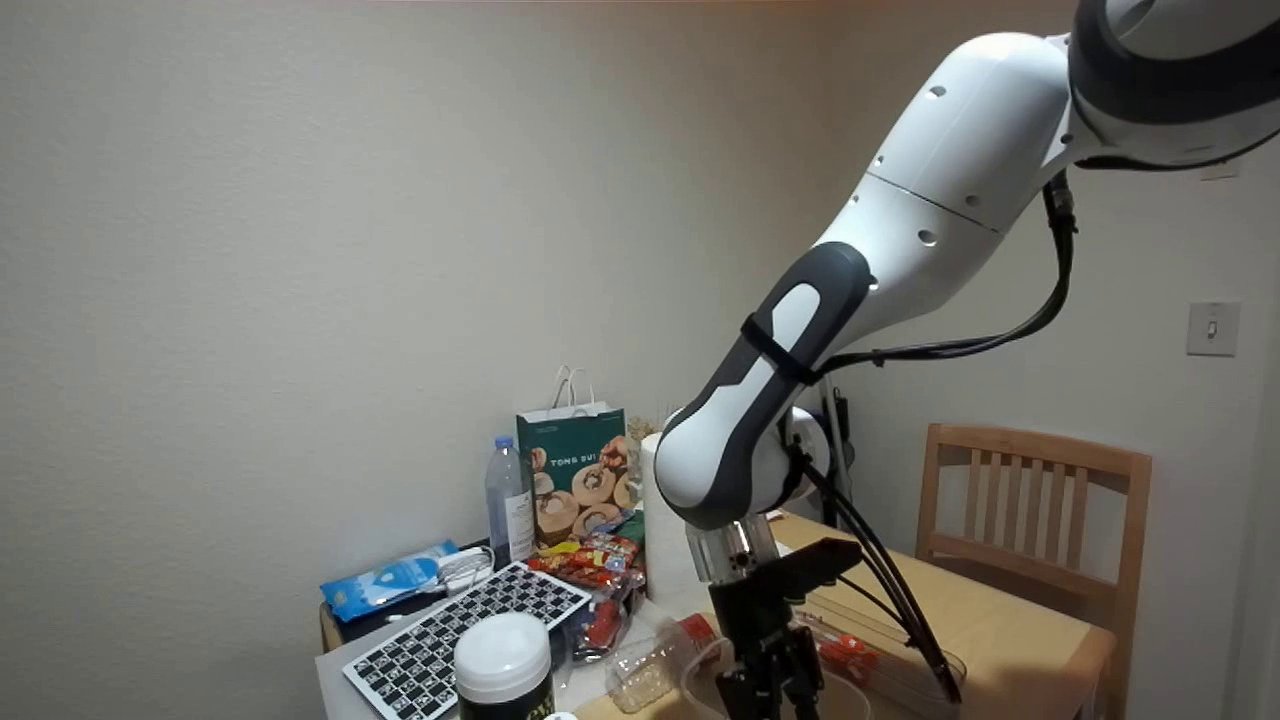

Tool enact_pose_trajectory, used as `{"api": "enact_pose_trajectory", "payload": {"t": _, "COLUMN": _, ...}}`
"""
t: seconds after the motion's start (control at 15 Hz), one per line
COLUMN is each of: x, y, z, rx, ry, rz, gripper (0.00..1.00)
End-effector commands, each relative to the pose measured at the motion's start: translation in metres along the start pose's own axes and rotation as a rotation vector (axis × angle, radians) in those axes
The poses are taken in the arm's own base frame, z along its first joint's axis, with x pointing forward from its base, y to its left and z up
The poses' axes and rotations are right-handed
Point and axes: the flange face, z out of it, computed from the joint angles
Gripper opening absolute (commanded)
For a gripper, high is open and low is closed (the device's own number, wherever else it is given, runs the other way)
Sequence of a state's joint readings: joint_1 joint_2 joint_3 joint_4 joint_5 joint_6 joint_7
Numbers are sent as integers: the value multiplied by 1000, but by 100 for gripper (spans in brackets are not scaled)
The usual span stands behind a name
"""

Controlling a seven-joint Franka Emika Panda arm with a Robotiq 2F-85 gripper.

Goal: Pour the contents from the container on the left to the container on the right

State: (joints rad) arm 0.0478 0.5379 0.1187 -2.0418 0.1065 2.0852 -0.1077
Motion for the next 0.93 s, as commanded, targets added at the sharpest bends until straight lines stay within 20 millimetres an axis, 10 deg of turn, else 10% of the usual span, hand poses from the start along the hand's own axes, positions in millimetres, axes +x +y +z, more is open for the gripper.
{"api": "enact_pose_trajectory", "payload": {"t": 0.0, "x": -11, "y": -6, "z": -34, "rx": -14, "ry": 53, "rz": -61, "gripper": 97}}
{"api": "enact_pose_trajectory", "payload": {"t": 0.53, "x": -50, "y": -23, "z": -145, "rx": -126, "ry": 355, "rz": -71, "gripper": 100}}
{"api": "enact_pose_trajectory", "payload": {"t": 0.6, "x": -27, "y": -21, "z": -134, "rx": -80, "ry": 290, "rz": -72, "gripper": 100}}
{"api": "enact_pose_trajectory", "payload": {"t": 0.87, "x": -43, "y": -24, "z": -152, "rx": -104, "ry": 341, "rz": -77, "gripper": 100}}
